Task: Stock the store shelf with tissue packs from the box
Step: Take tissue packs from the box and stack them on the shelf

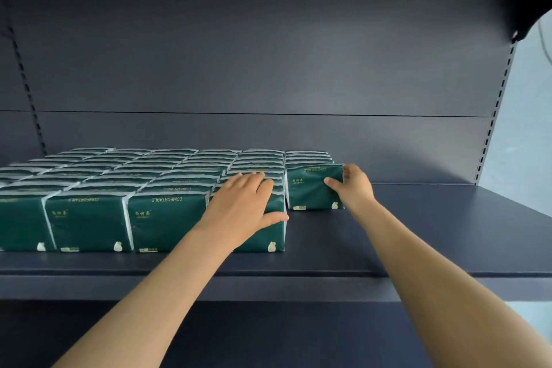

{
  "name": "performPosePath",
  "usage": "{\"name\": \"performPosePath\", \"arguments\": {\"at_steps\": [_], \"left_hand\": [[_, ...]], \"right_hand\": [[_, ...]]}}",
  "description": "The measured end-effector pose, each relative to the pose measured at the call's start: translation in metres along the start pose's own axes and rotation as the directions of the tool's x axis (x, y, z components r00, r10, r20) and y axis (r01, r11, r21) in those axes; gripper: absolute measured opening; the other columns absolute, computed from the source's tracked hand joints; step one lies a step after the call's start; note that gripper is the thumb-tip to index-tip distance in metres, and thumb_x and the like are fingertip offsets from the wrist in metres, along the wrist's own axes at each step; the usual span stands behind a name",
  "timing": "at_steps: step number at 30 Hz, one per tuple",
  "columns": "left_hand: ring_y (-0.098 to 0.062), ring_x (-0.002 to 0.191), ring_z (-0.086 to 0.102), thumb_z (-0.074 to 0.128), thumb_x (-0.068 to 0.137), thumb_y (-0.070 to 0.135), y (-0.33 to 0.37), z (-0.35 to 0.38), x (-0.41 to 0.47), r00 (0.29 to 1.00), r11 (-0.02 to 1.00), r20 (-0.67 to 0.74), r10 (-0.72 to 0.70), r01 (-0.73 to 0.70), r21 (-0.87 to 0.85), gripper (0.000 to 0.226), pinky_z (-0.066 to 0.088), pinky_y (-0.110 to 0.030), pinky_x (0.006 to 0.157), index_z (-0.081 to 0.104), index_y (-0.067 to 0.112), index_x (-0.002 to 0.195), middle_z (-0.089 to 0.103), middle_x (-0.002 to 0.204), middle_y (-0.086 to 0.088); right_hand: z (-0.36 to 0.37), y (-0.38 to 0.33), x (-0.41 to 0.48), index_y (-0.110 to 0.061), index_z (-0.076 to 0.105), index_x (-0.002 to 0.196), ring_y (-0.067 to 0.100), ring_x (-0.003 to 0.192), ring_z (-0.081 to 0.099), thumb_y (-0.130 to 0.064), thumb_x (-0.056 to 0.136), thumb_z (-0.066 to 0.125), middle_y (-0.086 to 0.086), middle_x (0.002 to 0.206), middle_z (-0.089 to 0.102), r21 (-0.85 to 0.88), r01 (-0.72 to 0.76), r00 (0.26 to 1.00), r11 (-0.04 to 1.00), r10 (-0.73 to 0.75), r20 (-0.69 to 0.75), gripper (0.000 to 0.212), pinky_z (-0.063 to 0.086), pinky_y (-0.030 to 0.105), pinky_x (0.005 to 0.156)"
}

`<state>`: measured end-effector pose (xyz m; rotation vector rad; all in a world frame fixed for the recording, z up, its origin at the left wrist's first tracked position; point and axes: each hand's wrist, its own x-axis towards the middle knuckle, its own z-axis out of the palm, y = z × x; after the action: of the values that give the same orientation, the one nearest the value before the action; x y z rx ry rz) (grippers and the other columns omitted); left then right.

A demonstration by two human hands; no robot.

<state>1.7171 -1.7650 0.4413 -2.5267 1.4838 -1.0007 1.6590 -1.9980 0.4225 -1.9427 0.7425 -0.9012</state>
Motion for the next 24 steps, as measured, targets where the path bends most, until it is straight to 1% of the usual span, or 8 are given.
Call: {"name": "performPosePath", "arguments": {"at_steps": [1, 3, 7, 9, 11, 13, 21, 24], "left_hand": [[-0.022, 0.104, 0.065, 0.022, 0.083, 0.066, -0.001, 0.006, 0.001, 0.999, 1.000, -0.037, 0.002, -0.002, 0.014, 0.078, 0.050, -0.035, 0.092, 0.067, 0.008, 0.107, 0.067, 0.113, -0.008], [-0.020, 0.084, 0.071, 0.023, 0.080, 0.065, -0.004, 0.016, 0.004, 0.993, 1.000, -0.113, 0.014, -0.012, 0.018, 0.074, 0.056, -0.033, 0.075, 0.071, 0.010, 0.089, 0.073, 0.093, -0.005], [-0.022, 0.080, 0.070, 0.025, 0.080, 0.062, -0.003, 0.023, 0.004, 0.993, 0.999, -0.111, 0.039, -0.042, -0.025, 0.072, 0.057, -0.032, 0.069, 0.070, 0.007, 0.088, 0.072, 0.089, -0.007], [-0.022, 0.079, 0.070, 0.025, 0.081, 0.062, -0.004, 0.025, 0.005, 0.994, 0.999, -0.099, 0.039, -0.042, -0.025, 0.071, 0.057, -0.031, 0.067, 0.070, 0.007, 0.087, 0.071, 0.087, -0.007], [-0.023, 0.078, 0.070, 0.025, 0.081, 0.061, -0.005, 0.026, 0.005, 0.995, 0.999, -0.096, 0.033, -0.036, -0.033, 0.071, 0.058, -0.032, 0.066, 0.069, 0.006, 0.087, 0.071, 0.086, -0.008], [-0.024, 0.077, 0.069, 0.026, 0.081, 0.061, -0.005, 0.026, 0.005, 0.996, 0.999, -0.079, 0.026, -0.030, -0.044, 0.070, 0.058, -0.034, 0.066, 0.069, 0.005, 0.087, 0.071, 0.086, -0.008], [-0.026, 0.079, 0.069, 0.025, 0.082, 0.062, -0.007, 0.023, 0.006, 0.996, 0.995, -0.049, 0.074, -0.077, -0.068, 0.072, 0.058, -0.035, 0.069, 0.067, 0.004, 0.089, 0.070, 0.086, -0.009], [-0.025, 0.107, 0.060, 0.012, 0.081, 0.068, -0.004, 0.015, 0.004, 0.998, 0.995, -0.010, 0.064, -0.065, -0.080, 0.084, 0.049, -0.038, 0.091, 0.057, 0.006, 0.115, 0.063, 0.116, -0.008]], "right_hand": [[0.005, 0.001, 0.002, -0.008, 0.048, 0.128, 0.025, 0.113, 0.055, -0.022, 0.087, 0.066, 0.005, 0.126, 0.057, -0.030, 0.006, 1.000, 1.000, -0.007, -0.019, 0.047, 0.046, 0.031, 0.084], [0.014, 0.002, 0.002, -0.009, 0.051, 0.125, 0.025, 0.110, 0.056, -0.023, 0.085, 0.067, 0.005, 0.123, 0.058, -0.060, 0.028, 0.998, 0.998, -0.031, -0.058, 0.045, 0.041, 0.027, 0.080], [0.025, 0.005, -0.001, -0.007, 0.046, 0.130, 0.024, 0.117, 0.048, -0.026, 0.083, 0.071, 0.009, 0.138, 0.038, -0.080, 0.028, 0.993, 0.996, -0.037, -0.114, 0.057, 0.034, 0.022, 0.086], [0.025, 0.006, 0.001, -0.007, 0.049, 0.126, 0.024, 0.118, 0.048, -0.029, 0.082, 0.071, 0.009, 0.138, 0.042, -0.092, -0.001, 0.995, 0.996, -0.009, -0.101, 0.054, 0.038, 0.025, 0.088], [0.024, 0.007, 0.002, -0.009, 0.057, 0.115, 0.023, 0.108, 0.056, -0.028, 0.082, 0.070, 0.006, 0.121, 0.059, -0.061, -0.032, 0.997, 0.998, 0.027, -0.076, 0.040, 0.043, 0.028, 0.080], [0.022, 0.006, 0.000, -0.009, 0.060, 0.111, 0.022, 0.101, 0.060, -0.026, 0.083, 0.070, 0.004, 0.110, 0.065, -0.031, -0.057, 0.997, 0.998, 0.055, -0.062, 0.034, 0.045, 0.028, 0.075], [0.023, -0.004, -0.005, -0.008, 0.057, 0.114, 0.025, 0.104, 0.059, -0.028, 0.083, 0.068, 0.006, 0.112, 0.064, -0.084, -0.101, 0.994, 0.991, 0.098, -0.048, 0.038, 0.042, 0.027, 0.076], [0.021, -0.009, -0.009, -0.008, 0.055, 0.115, 0.023, 0.098, 0.057, -0.030, 0.082, 0.068, 0.006, 0.112, 0.063, -0.085, -0.135, 0.991, 0.987, 0.136, 0.002, 0.042, 0.041, 0.028, 0.073]]}}
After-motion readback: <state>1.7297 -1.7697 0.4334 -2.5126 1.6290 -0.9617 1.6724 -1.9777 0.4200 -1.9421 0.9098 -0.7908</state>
